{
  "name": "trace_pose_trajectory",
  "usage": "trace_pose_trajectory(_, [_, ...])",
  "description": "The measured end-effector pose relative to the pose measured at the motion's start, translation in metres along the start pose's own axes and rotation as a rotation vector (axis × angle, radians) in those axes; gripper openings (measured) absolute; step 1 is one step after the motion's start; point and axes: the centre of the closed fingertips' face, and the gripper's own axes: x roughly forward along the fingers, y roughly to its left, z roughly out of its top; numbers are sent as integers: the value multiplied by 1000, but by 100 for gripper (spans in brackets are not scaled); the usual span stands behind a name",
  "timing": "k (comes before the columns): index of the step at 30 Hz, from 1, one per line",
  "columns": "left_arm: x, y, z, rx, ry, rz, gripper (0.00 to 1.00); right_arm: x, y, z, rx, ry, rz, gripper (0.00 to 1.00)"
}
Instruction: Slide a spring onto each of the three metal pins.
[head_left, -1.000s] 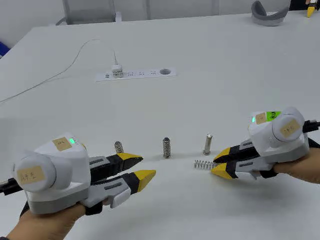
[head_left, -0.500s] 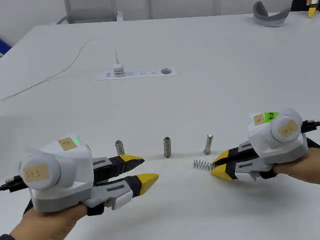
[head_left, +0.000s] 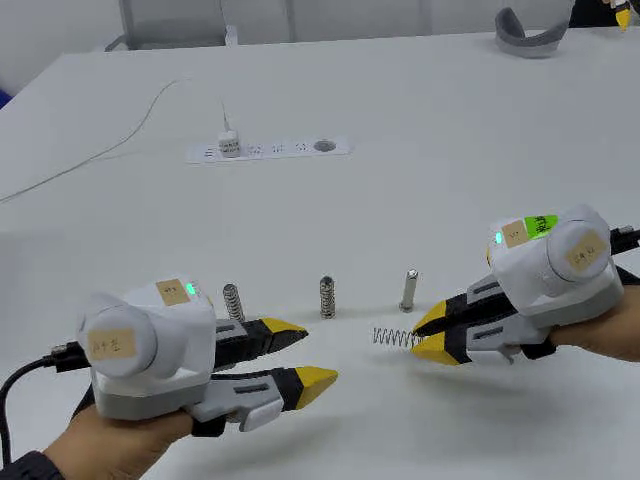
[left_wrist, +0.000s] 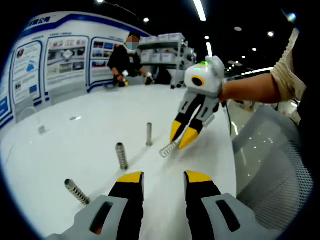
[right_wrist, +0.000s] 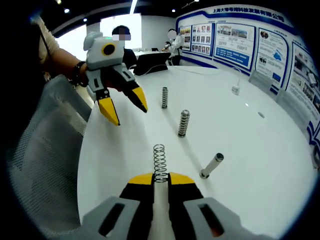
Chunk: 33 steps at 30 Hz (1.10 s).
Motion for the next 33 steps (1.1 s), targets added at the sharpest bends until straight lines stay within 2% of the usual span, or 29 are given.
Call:
trace_pose_trajectory(10, [13, -12, 3, 74, 28, -57, 31, -1, 21, 19, -82, 7, 62, 11])
trace_pose_trajectory(16, [17, -17, 4, 107, 40, -87, 27, -1, 32, 25, -131, 22, 91, 11])
trace_pose_trajectory(29, [20, -30, 5, 179, 47, -145, 12, -1, 42, 29, -174, 50, 116, 11])
trace_pose_trajectory(33, [21, -31, 4, 190, 52, -149, 12, -4, 43, 32, -179, 54, 119, 11])
